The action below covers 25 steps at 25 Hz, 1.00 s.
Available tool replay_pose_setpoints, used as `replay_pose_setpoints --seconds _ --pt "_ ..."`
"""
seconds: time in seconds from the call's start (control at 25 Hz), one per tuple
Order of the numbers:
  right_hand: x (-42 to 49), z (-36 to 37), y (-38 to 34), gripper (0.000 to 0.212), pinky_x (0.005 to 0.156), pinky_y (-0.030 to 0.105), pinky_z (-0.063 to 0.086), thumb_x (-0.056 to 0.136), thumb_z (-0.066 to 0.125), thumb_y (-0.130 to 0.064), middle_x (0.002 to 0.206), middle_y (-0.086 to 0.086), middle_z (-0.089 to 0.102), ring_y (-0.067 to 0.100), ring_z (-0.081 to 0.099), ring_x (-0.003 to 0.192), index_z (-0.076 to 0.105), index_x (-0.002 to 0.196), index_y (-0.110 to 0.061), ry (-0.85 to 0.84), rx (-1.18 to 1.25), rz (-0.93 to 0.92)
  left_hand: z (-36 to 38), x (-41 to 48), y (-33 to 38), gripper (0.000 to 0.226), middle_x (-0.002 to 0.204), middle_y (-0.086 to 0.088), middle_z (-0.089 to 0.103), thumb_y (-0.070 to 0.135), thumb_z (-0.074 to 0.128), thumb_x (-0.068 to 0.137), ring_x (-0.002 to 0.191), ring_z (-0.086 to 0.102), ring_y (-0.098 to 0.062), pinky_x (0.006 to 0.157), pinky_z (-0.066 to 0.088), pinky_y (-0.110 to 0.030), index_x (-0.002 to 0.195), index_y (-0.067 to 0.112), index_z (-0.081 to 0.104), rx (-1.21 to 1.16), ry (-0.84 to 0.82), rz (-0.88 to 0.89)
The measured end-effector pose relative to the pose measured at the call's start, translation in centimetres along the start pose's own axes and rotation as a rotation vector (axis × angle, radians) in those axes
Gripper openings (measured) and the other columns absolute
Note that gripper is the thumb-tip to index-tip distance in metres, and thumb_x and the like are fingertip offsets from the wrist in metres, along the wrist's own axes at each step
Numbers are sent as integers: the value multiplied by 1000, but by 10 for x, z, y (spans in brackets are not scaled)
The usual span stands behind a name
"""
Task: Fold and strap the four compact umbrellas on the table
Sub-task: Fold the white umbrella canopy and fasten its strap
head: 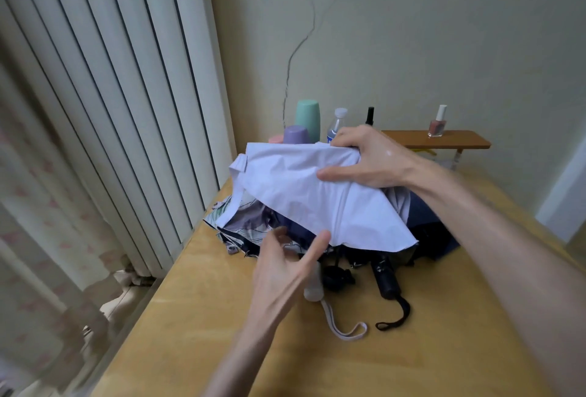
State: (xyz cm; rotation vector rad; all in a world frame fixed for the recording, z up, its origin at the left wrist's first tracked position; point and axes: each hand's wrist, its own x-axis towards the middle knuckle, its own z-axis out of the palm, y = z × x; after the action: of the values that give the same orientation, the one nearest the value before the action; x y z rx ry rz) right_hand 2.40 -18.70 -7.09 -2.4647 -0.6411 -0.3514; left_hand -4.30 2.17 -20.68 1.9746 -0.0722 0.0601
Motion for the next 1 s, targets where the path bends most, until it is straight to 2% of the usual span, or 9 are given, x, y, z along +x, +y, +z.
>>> replay_pose_setpoints --seconds 0.16,0.32,0.44,0.52,0.64,0.76,0.84,0.92,1.0 --pt "-5 -14 -13 40 56 24 31 88 85 -33 68 -3 49 8 43 61 62 71 -6 -45 208 37 7 -1 32 86 120 24 67 91 73 63 101 61 20 76 45 -3 126 34 58 -279 -232 -54" --pt "-5 -7 -5 32 63 28 38 89 85 -27 76 3 61 12 52 70 72 84 1 63 326 17 7 -2 44 85 98 11 62 100 64 60 87 60 -6 76 44 -24 100 25 57 -190 -235 -146" --pt "-5 -8 -4 27 63 26 40 87 86 -25 75 -1 62 10 54 69 72 80 -3 89 364 14 8 -1 42 66 96 -4 79 80 63 74 74 70 -18 71 54 -31 101 20 67 -344 -384 -73" --pt "-2 -8 -6 24 64 21 40 86 88 -26 73 -7 62 7 54 68 72 77 -11 66 356 14 6 -1 42 46 70 -16 75 67 63 85 47 56 -21 54 48 -24 76 22 70 -400 -424 30" --pt "2 -6 -9 27 65 19 36 86 88 -29 71 -10 57 2 49 67 69 73 -14 59 292 17 9 0 35 62 47 -15 55 66 66 86 40 38 -18 47 34 -19 52 19 44 -370 -323 61" --pt "4 -4 -9 29 61 20 35 86 88 -26 66 -12 54 1 47 63 68 68 -16 56 297 22 12 -1 34 53 62 -17 70 65 68 84 49 57 -18 57 44 -29 70 14 64 -421 -235 39" --pt "4 -5 -9 36 57 13 35 87 87 -21 59 -20 54 -2 47 56 64 60 -27 48 315 30 12 -2 31 55 86 -8 79 68 77 79 75 73 -18 73 53 -31 98 16 72 -444 -134 -48" --pt "4 -7 -7 40 56 9 34 88 86 -18 55 -21 53 -4 46 54 60 60 -29 45 303 38 10 -1 23 69 115 3 69 65 88 72 104 68 -11 83 50 -25 119 22 61 -414 66 -131" --pt "2 -8 -4 40 57 10 34 89 85 -18 55 -21 50 -3 44 53 59 60 -25 46 280 36 7 -4 19 87 133 8 46 59 91 72 119 56 -2 93 45 -21 137 28 43 -317 266 -20"
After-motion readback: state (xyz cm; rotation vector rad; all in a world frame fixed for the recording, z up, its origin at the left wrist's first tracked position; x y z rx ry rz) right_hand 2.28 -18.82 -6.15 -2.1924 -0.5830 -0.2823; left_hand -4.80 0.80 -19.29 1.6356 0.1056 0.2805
